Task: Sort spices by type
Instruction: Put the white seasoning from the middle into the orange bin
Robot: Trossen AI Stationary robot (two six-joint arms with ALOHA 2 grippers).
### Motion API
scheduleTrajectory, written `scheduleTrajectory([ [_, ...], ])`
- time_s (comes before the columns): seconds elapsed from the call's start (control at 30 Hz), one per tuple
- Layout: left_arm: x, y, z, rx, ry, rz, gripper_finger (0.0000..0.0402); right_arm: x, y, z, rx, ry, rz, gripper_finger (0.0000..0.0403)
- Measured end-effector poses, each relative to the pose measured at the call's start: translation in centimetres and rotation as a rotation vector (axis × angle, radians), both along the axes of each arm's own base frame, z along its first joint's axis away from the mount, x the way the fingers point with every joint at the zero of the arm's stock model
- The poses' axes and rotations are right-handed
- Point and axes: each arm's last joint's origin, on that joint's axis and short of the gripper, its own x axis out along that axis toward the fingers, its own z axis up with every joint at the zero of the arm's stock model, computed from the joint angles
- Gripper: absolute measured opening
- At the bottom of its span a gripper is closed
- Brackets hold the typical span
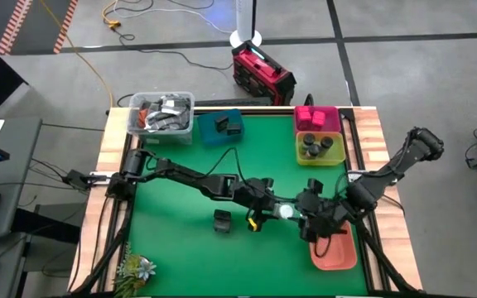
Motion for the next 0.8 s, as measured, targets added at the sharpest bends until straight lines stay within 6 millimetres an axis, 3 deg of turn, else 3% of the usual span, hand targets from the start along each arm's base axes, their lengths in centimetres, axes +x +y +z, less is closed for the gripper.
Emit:
scheduleTrajectory([
  [0.23, -0.9, 0.6, 1.0, 0.058, 0.067, 0.042, 0.0193, 1.3, -0.4, 1.6, -0.043, 0.055, 0.000, 0.0271],
  [0.53, -1.4, 1.7, 0.8, 0.076, 0.138, 0.078, 0.0193, 4.0, 0.4, 0.0, -0.218, 0.292, -0.011, 0.0271],
  [0.8, -1.6, 1.8, 1.2, 0.092, 0.150, 0.069, 0.0193, 4.5, 1.3, -0.8, -0.236, 0.386, -0.022, 0.0271],
])
